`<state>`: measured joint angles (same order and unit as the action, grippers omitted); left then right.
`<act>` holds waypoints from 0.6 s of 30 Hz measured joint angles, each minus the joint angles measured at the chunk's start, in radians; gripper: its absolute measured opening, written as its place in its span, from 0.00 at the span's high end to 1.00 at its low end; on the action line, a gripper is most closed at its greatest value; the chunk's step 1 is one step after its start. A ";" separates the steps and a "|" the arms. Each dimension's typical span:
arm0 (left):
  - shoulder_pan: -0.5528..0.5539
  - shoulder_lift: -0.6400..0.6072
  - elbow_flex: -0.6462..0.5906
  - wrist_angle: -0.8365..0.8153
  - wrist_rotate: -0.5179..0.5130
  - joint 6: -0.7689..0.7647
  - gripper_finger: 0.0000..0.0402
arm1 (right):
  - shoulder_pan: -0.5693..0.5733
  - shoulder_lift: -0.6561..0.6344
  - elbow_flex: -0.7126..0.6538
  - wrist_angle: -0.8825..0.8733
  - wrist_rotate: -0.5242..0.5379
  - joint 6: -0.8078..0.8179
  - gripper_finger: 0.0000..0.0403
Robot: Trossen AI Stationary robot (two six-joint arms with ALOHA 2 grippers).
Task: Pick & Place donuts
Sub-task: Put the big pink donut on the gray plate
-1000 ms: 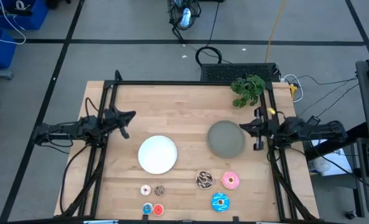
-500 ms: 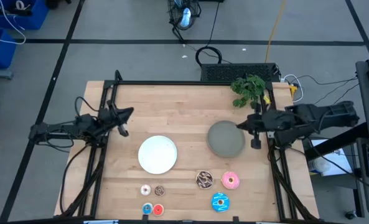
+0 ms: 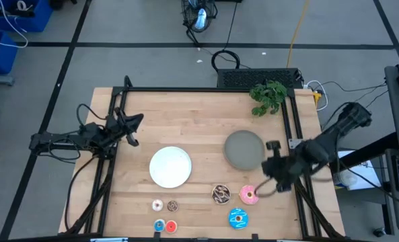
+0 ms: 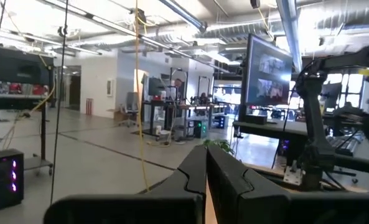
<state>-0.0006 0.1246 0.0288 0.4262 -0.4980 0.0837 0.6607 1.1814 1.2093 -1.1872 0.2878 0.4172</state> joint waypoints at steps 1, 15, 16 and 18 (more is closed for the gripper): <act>0.000 0.000 0.000 -0.001 -0.001 0.007 0.96 | 0.023 0.023 0.000 0.002 0.000 0.011 1.00; 0.000 0.000 0.000 -0.110 0.000 -0.059 0.96 | 0.059 0.212 -0.002 0.159 -0.003 0.048 0.97; 0.000 0.000 0.000 -0.112 0.000 -0.052 0.96 | 0.057 0.216 -0.002 0.163 -0.003 0.059 0.95; 0.000 0.000 0.000 -0.106 -0.001 -0.040 0.96 | 0.054 0.225 -0.002 0.175 -0.003 0.071 0.92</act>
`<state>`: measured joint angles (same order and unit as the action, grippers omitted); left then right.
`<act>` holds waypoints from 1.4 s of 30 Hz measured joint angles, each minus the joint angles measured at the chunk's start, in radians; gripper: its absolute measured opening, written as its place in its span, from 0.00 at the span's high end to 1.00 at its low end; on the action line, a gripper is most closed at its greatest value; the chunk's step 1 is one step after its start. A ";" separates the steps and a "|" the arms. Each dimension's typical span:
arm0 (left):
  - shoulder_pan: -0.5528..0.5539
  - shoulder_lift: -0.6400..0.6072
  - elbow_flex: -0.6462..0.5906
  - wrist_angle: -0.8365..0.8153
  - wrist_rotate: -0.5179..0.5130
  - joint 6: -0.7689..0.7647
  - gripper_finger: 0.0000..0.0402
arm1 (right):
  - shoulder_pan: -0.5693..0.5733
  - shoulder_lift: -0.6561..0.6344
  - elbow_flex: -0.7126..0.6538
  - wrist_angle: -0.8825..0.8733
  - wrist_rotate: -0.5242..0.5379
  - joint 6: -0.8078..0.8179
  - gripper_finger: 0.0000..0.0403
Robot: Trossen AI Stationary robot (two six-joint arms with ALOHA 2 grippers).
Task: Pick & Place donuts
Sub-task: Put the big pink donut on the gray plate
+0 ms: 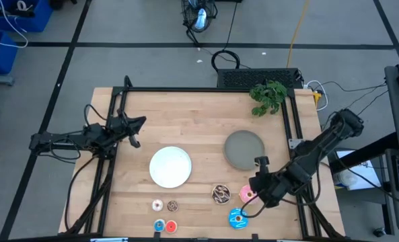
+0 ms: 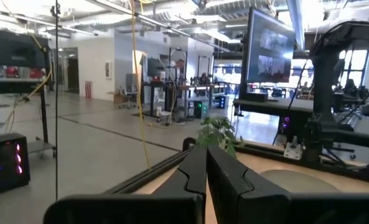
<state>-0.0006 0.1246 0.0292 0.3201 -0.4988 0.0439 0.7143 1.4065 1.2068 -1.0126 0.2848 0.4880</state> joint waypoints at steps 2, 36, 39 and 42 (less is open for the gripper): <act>0.000 0.000 0.000 0.003 0.000 0.000 0.96 | 0.000 0.011 0.000 0.003 -0.001 0.010 0.87; 0.000 0.000 0.000 0.012 -0.001 0.030 0.96 | -0.040 0.049 -0.274 0.412 -0.080 -0.034 0.55; 0.000 0.000 0.000 0.007 -0.001 0.030 0.96 | -0.040 0.049 -0.274 0.449 -0.079 -0.056 0.55; 0.000 0.000 0.000 0.005 -0.001 0.030 0.96 | -0.040 0.049 -0.274 0.481 -0.080 -0.055 0.55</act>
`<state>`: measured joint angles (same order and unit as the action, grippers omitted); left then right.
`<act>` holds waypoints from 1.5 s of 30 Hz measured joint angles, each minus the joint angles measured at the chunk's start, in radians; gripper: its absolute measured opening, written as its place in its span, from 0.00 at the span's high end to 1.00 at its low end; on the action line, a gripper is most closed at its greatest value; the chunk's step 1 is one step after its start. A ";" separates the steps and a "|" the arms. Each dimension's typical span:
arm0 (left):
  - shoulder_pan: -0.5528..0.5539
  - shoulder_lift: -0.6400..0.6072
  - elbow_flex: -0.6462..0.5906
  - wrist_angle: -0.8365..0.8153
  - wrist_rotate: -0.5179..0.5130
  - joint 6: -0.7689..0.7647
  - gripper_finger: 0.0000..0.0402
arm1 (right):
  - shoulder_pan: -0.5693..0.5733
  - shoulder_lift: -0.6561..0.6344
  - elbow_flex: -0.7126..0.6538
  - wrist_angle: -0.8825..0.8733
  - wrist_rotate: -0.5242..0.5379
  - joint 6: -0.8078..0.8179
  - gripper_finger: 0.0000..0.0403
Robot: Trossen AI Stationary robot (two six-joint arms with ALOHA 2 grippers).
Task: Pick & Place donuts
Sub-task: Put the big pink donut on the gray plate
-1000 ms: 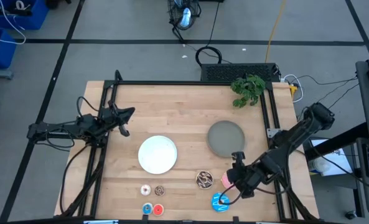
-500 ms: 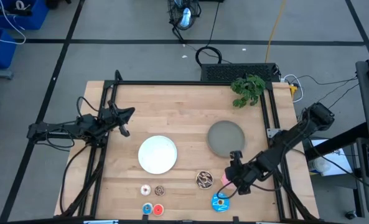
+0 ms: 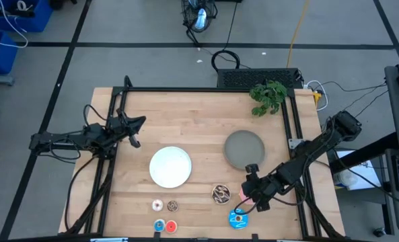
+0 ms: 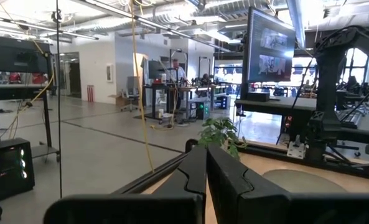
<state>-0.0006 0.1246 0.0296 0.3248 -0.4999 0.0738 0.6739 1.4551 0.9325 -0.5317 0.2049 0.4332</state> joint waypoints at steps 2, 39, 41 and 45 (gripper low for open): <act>0.000 0.000 0.000 0.000 0.000 0.000 0.96 | 0.000 0.000 0.000 0.001 0.000 0.000 0.55; 0.000 0.000 0.000 -0.011 0.000 0.000 0.96 | -0.007 0.068 -0.176 0.164 0.001 0.049 0.51; 0.000 0.000 0.000 -0.011 0.000 0.000 0.96 | -0.007 0.091 -0.176 0.163 0.002 0.046 0.51; 0.000 0.000 0.000 -0.011 0.000 0.000 0.96 | -0.007 0.107 -0.174 0.165 0.000 0.037 0.51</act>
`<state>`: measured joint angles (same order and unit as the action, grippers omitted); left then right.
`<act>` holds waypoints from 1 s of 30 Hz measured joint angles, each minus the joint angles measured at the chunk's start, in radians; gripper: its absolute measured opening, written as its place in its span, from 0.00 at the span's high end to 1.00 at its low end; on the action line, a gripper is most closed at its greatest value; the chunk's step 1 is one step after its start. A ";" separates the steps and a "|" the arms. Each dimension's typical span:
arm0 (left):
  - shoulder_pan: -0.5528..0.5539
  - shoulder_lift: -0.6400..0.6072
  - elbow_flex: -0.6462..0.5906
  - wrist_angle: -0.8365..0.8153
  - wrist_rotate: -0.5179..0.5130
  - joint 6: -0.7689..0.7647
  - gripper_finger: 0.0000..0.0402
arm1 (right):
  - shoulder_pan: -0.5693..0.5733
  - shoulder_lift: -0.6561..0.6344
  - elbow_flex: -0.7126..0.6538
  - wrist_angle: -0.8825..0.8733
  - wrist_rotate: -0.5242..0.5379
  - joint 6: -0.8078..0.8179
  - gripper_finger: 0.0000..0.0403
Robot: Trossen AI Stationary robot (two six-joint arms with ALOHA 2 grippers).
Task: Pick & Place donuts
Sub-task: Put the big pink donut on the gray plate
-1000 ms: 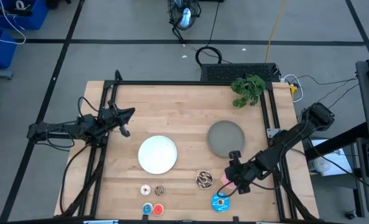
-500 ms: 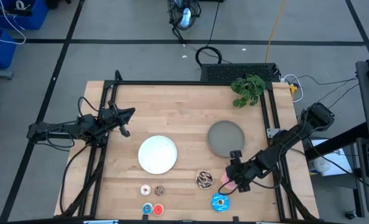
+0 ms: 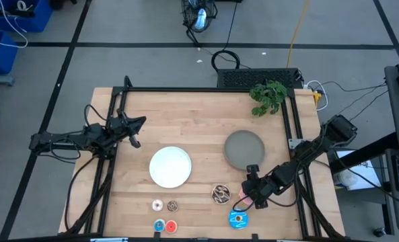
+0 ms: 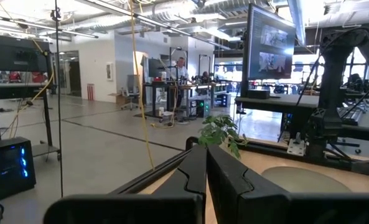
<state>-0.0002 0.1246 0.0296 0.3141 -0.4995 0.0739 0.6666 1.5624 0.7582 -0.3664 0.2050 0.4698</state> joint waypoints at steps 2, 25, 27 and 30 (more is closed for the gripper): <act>0.000 0.000 0.000 0.000 0.000 0.000 0.96 | 0.000 0.001 0.000 0.000 -0.004 0.000 0.51; 0.000 0.000 0.000 -0.005 0.000 0.000 0.96 | -0.072 -0.118 0.142 -0.206 -0.081 -0.100 0.96; 0.000 0.000 0.000 -0.005 0.000 -0.001 0.96 | -0.072 -0.138 0.174 -0.236 -0.081 -0.100 0.94; 0.000 0.000 0.000 -0.006 0.000 -0.005 0.96 | -0.072 -0.157 0.221 -0.293 -0.080 -0.096 0.92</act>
<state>-0.0006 0.1242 0.0296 0.3080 -0.4992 0.0689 0.5945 1.4052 0.9791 -0.6592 0.1246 0.3741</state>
